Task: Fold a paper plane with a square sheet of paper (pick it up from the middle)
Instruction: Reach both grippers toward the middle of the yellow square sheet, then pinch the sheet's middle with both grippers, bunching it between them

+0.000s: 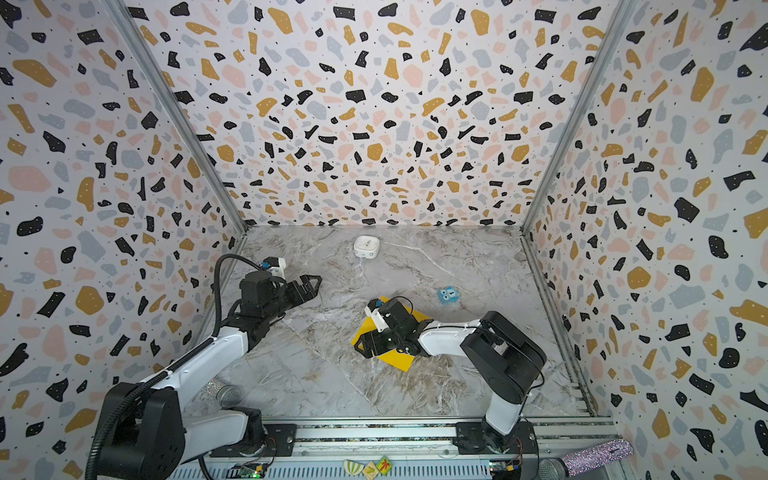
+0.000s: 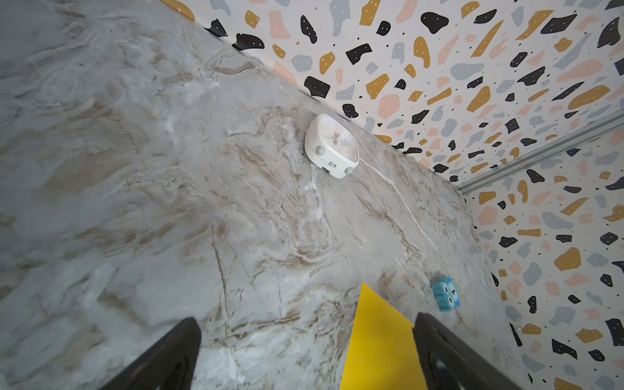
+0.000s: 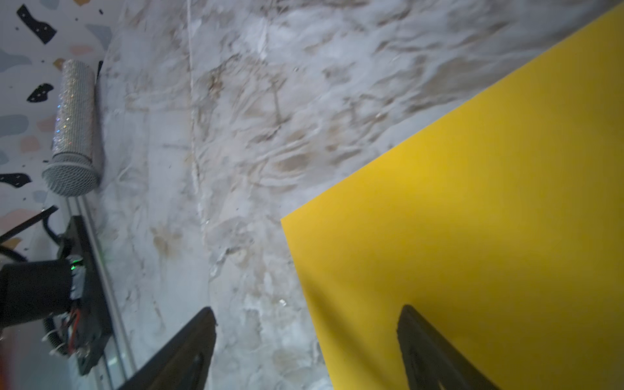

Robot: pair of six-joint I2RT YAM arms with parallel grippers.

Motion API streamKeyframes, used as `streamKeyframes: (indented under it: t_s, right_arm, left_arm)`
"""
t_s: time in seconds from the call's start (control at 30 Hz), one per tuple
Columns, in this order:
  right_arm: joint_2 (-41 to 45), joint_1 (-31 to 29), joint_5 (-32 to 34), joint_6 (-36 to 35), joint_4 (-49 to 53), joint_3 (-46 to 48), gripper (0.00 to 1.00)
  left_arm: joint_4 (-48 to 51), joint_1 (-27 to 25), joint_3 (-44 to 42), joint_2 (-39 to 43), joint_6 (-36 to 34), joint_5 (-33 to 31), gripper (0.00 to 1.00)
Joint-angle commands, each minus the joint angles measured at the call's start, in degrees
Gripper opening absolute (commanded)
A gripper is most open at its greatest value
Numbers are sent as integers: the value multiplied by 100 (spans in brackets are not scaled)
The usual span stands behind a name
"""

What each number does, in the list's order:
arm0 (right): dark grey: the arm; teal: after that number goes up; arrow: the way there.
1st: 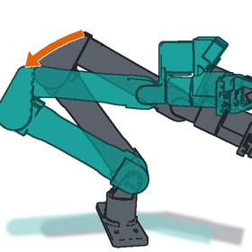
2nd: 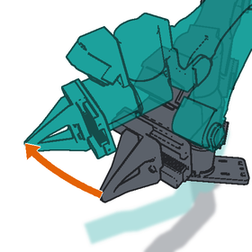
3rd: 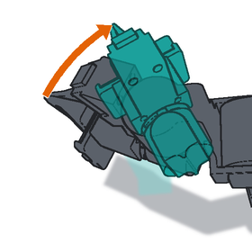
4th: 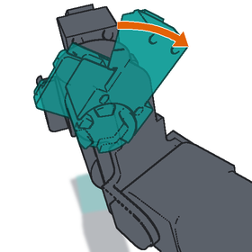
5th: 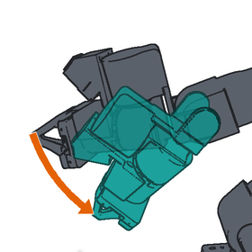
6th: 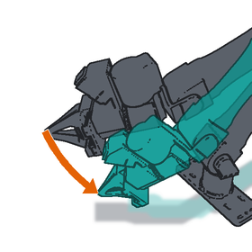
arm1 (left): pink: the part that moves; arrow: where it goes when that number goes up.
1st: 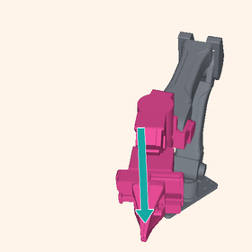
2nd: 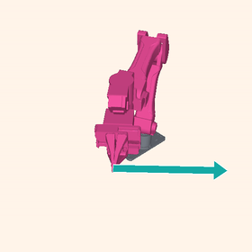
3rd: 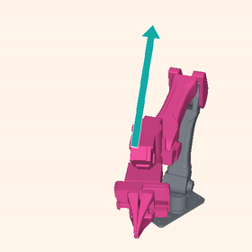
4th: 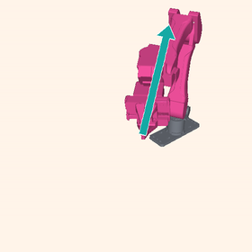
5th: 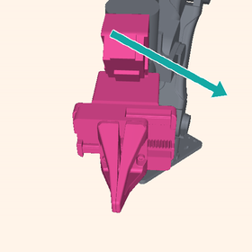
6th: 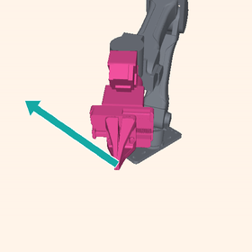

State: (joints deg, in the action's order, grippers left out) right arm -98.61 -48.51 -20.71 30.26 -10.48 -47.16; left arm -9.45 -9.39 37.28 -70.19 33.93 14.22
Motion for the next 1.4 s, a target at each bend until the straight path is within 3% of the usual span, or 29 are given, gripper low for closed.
streamKeyframes:
  t_s: [0.0, 0.13, 0.33, 0.6, 0.83, 1.37]
  right_arm:
    - [397, 250, 129, 259, 776, -347, 86]
    - [956, 820, 149, 597, 828, 65, 85]
    - [1698, 1579, 151, 1052, 842, 925, 75]
    - [1895, 1933, 159, 1416, 856, 1357, 59]
    - [1749, 2017, 143, 1511, 863, 1445, 52]
    - [1269, 2108, -59, 1414, 617, 1604, 50]
  left_arm:
    - [93, -156, 274, -62, 19, -16, 100]
    - [530, -699, 543, -339, -238, -64, 100]
    - [1448, -2134, 1385, -1322, -1288, -465, 100]
    - [1996, -3363, 2455, -2807, -1778, -776, 95]
    - [2073, -3651, 2890, -3676, -1423, -682, 86]
    - [2075, -3657, 2589, -3890, -943, -807, 86]
